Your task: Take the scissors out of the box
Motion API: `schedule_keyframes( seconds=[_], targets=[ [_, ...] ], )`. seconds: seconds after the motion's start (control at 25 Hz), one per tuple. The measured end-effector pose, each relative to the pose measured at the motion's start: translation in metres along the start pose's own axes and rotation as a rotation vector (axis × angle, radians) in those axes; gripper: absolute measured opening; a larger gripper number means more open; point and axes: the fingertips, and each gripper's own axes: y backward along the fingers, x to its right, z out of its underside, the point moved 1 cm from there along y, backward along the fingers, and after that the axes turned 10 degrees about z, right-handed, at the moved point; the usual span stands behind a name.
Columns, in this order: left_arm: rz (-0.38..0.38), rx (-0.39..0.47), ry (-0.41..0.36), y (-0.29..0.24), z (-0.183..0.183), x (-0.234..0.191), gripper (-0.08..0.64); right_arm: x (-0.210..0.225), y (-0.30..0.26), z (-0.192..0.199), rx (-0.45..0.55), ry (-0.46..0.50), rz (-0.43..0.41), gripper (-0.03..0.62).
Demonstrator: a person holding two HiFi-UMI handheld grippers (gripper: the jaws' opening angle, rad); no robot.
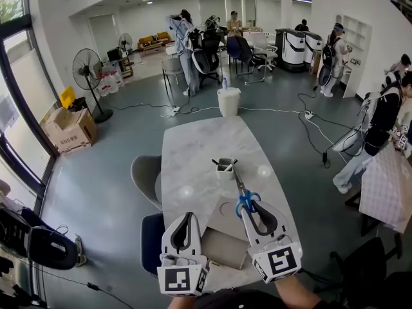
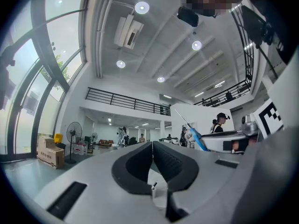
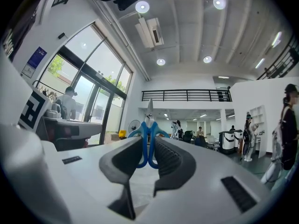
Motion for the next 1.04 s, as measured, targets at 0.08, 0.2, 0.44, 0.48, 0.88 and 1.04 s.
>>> schedule_keyframes(
  seconds=[0.08,0.2,0.44,0.48,0.88,1.04],
  targets=[
    [0.000,-0.003,0.001,0.000,0.000,0.000,0.017,0.000,0.000,0.000,-0.005,-0.001,0.000,0.078],
    [0.001,-0.003,0.005,-0.001,-0.001,0.001,0.017,0.003,0.001,-0.001,-0.006,-0.012,0.005,0.077],
    [0.006,0.007,0.023,0.000,-0.003,-0.001,0.017,0.002,0.000,-0.002,-0.003,-0.016,0.009,0.077],
    [0.007,0.005,0.020,-0.001,-0.003,-0.001,0.017,0.002,-0.001,-0.002,-0.003,-0.017,0.008,0.077],
    [0.017,0.000,0.032,-0.004,0.000,-0.007,0.017,-0.005,-0.008,-0.002,0.000,-0.005,0.003,0.077],
    [0.022,0.000,0.034,-0.005,-0.002,-0.016,0.017,-0.012,-0.015,-0.006,0.002,-0.002,0.007,0.077]
  ],
)
